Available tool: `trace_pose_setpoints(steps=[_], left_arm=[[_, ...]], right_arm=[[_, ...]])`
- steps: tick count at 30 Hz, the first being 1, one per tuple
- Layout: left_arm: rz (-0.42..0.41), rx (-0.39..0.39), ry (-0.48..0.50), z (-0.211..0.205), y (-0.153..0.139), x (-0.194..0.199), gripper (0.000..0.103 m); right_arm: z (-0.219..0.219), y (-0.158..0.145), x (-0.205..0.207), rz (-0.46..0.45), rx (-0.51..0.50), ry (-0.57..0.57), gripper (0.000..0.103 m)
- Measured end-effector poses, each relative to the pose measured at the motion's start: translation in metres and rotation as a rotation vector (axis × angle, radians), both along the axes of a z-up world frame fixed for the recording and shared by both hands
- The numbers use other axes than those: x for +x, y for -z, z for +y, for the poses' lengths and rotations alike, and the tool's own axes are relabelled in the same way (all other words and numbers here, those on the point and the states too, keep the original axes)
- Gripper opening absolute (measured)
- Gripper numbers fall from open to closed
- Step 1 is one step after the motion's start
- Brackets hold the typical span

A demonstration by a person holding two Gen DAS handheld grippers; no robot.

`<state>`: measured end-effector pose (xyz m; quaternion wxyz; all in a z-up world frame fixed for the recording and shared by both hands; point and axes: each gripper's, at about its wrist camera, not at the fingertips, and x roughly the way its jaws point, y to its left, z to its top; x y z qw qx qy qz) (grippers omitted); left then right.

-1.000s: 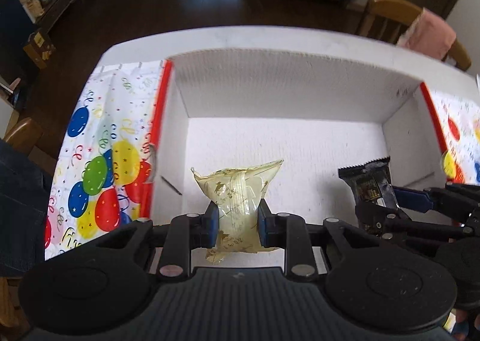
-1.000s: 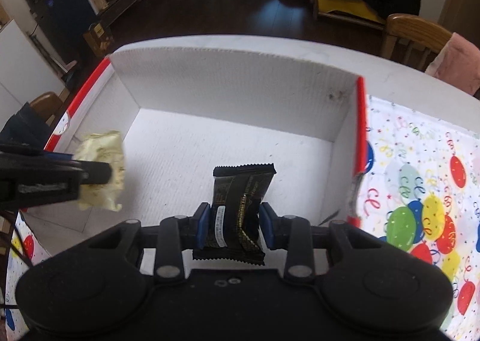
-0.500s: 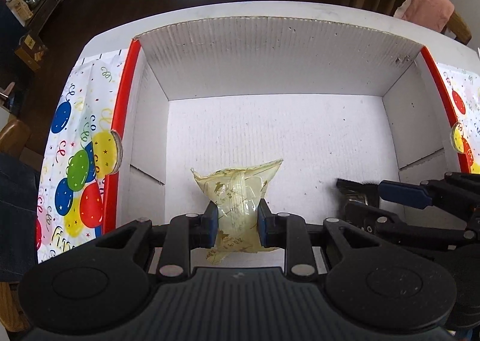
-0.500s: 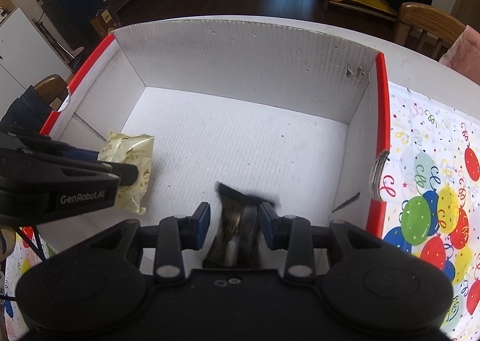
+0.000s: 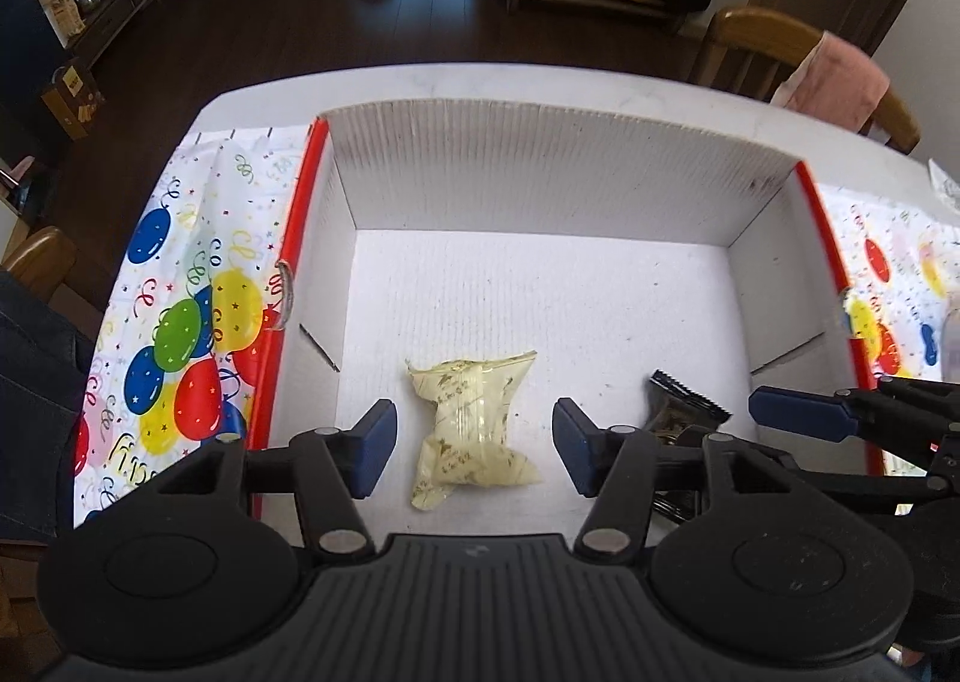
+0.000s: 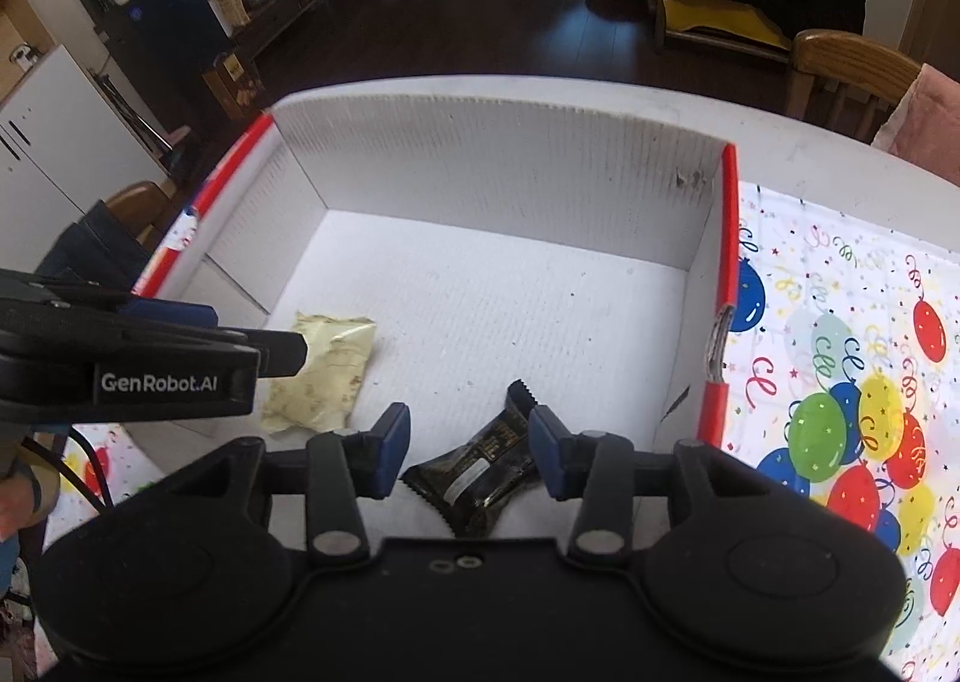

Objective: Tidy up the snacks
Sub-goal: 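Carry both snacks into the red box and open both tools, then withdraw both tools from the box back toward the snack pile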

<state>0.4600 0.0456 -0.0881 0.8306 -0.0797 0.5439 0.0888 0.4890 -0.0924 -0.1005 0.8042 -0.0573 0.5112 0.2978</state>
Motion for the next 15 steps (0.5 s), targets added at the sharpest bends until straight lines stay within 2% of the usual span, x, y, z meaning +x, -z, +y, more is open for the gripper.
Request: trace_pose_setpoints(steps=[6,10,15], left_arm=[[-0.059,0.000,0.006,0.000,-0.023,-0.022,0.056],[-0.098,-0.014,0.013,0.002,-0.037,-0.041,0.058],[-0.145,-0.012,0.039,0.003,-0.054,-0.069,0.061]], right_arm=[[-0.006,-0.022,-0.016,-0.031,0.033,0.012,0.052],[-0.009,-0.037,-0.032,-0.057,0.056,0.029,0.061],[-0.014,-0.054,-0.054,-0.087,0.084,0.042,0.065]])
